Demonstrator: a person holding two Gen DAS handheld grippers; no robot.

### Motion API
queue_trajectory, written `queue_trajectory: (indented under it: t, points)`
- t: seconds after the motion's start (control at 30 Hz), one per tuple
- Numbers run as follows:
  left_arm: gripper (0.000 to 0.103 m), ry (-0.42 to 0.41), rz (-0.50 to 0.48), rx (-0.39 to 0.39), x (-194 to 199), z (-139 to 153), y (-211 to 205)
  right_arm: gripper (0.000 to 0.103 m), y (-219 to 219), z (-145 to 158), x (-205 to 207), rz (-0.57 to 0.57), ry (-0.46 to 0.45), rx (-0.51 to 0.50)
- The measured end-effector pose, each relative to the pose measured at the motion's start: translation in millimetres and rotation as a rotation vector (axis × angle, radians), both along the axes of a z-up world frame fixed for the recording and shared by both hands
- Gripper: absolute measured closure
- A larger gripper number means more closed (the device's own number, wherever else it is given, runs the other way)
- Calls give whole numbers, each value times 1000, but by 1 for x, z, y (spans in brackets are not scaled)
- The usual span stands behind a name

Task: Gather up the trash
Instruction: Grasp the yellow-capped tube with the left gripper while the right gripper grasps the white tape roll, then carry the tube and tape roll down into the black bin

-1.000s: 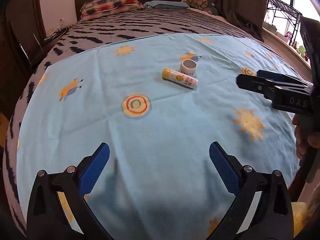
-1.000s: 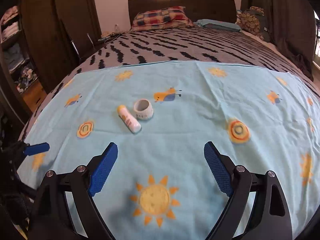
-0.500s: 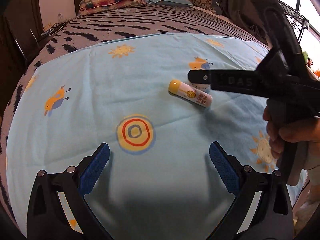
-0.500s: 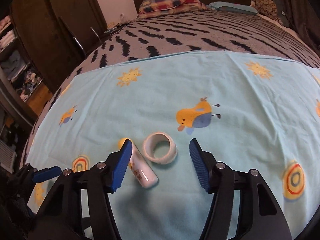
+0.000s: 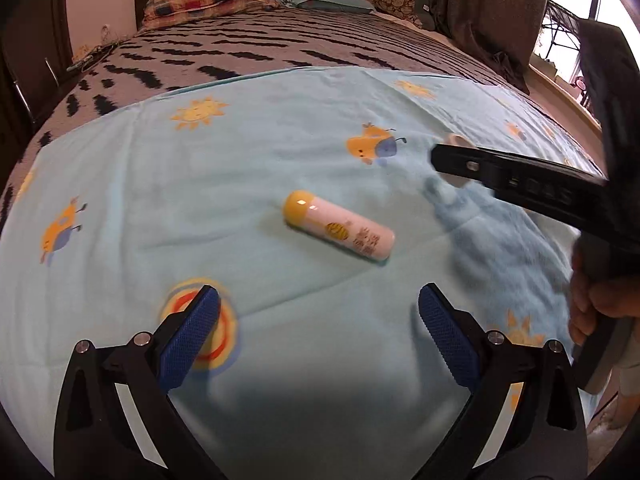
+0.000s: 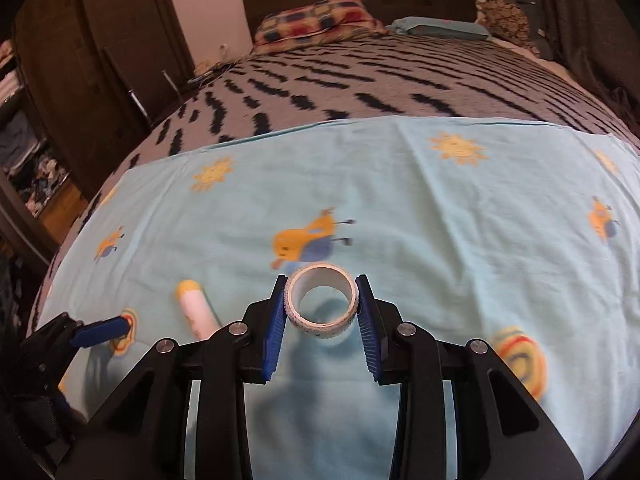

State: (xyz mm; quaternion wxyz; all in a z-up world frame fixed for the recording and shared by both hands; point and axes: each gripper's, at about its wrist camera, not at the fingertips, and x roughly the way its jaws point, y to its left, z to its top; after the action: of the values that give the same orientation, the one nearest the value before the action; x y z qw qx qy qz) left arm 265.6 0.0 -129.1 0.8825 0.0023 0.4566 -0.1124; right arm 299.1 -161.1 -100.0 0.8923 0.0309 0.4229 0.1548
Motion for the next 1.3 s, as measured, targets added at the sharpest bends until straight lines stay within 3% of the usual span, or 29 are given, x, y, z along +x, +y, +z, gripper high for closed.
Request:
queue_trajectory:
  t: [0.2, 0.27, 0.47, 0.53, 0.63, 0.87, 1.3]
  points:
    - [9, -5, 0, -12, 23, -4, -15, 68, -26, 5, -14, -19, -40, -39]
    - [15, -12, -17, -8, 30, -4, -22, 68, -31, 3, -18, -25, -56, -60]
    - [50, -29, -26, 42, 46, -6, -37, 68, -38, -4, -23, -14, -53, -65]
    - [69, -35, -22, 54, 46, -6, -35, 68, -37, -2, -27, -9, -67, -74]
    - [79, -36, -28, 57, 41, -5, -31, 68, -35, 3, -34, 3, -77, -83]
    - [84, -45, -57, 76, 3, 6, -20, 68, -36, 20, -68, 30, -92, -119]
    - [84, -119, -76, 64, -142, 69, 0, 68, -47, 64, -190, 34, -117, -135]
